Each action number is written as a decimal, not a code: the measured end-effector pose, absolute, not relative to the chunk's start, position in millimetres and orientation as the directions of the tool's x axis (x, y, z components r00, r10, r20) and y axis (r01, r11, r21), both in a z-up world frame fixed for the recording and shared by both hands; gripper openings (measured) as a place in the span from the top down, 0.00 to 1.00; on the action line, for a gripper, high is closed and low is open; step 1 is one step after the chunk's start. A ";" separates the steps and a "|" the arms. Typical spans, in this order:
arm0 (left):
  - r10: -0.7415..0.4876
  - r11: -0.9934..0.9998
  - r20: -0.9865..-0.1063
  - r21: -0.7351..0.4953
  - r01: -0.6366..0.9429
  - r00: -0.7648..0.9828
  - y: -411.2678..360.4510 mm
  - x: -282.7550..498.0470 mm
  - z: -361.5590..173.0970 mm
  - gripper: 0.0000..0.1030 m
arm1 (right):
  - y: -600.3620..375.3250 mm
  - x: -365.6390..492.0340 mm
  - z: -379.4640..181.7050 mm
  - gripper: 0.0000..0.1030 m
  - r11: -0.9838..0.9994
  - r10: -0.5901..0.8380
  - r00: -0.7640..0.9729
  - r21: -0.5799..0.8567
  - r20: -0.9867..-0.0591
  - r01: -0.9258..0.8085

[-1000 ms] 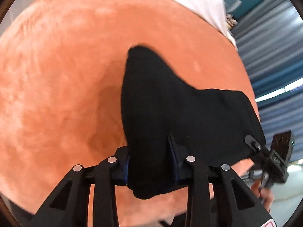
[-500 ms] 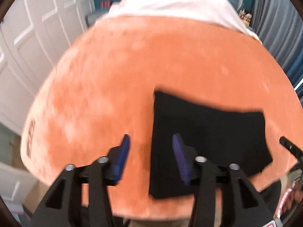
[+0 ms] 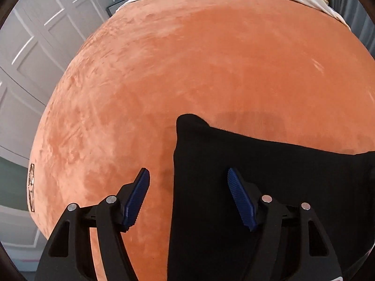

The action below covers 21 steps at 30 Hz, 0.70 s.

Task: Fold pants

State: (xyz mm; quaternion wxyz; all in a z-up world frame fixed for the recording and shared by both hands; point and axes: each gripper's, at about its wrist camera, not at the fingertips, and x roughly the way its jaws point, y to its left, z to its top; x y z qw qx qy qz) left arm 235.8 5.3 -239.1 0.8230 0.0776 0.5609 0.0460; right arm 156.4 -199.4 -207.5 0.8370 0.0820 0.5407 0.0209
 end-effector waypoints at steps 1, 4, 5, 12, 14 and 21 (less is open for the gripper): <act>0.143 0.988 -0.921 0.157 0.009 0.363 7.6 234.4 -238.9 0.34 | -199.5 153.4 -206.5 0.93 0.979 0.145 0.426 0.192 -0.893 0.069; 0.137 0.988 -0.914 0.153 0.009 0.382 4.9 230.9 -218.4 0.36 | -205.4 121.8 -163.4 0.88 0.941 0.248 0.518 0.331 -0.819 0.074; 0.122 0.990 -0.913 0.138 0.013 0.389 3.6 226.6 -212.2 0.36 | -201.6 111.7 -154.6 0.88 0.934 0.269 0.538 0.352 -0.799 0.055; 0.068 0.992 -0.909 0.105 0.067 0.412 -0.3 157.9 -184.1 0.36 | -181.7 50.6 -167.4 0.87 0.945 0.281 0.481 0.325 -0.831 0.011; 0.060 0.991 -0.909 0.104 0.085 0.413 -5.0 139.5 -184.0 0.36 | -176.7 42.2 -174.3 0.87 0.947 0.278 0.471 0.321 -0.837 0.012; 0.066 0.984 -0.930 0.120 0.129 0.361 -16.1 107.3 -201.6 0.36 | -168.6 34.9 -186.3 0.87 0.946 0.282 0.465 0.325 -0.839 0.014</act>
